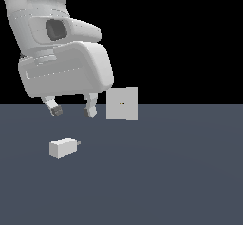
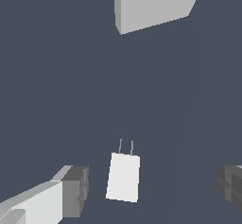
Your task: Plug the charger into the wall socket.
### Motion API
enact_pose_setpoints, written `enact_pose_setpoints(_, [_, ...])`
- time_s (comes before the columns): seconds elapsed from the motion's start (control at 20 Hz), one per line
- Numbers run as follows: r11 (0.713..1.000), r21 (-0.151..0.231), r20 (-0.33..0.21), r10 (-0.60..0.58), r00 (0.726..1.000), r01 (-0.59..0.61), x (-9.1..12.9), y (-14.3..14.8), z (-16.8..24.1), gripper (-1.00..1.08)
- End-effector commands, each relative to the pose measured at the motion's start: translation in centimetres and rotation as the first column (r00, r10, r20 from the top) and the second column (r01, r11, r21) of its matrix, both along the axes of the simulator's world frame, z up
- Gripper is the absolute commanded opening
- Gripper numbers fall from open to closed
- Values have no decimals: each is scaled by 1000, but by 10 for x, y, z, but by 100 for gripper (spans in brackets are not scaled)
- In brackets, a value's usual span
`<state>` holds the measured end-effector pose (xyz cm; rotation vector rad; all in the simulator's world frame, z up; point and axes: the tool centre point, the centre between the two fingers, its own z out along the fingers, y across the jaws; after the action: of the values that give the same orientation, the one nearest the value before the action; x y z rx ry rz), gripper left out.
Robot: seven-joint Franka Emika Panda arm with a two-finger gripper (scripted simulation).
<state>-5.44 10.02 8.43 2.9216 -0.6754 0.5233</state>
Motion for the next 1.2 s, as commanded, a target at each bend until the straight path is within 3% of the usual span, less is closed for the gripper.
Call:
enact_pose_setpoints(0.0, [1000, -6, 20, -24, 1000, 24, 0, 4, -4, 100])
enact_pose_setpoints(0.55, [994, -22, 81, -100, 992, 103, 1, 15, -18, 100])
enact_pose_setpoints(1.15, [993, -25, 90, -114, 989, 116, 1, 18, -26, 100])
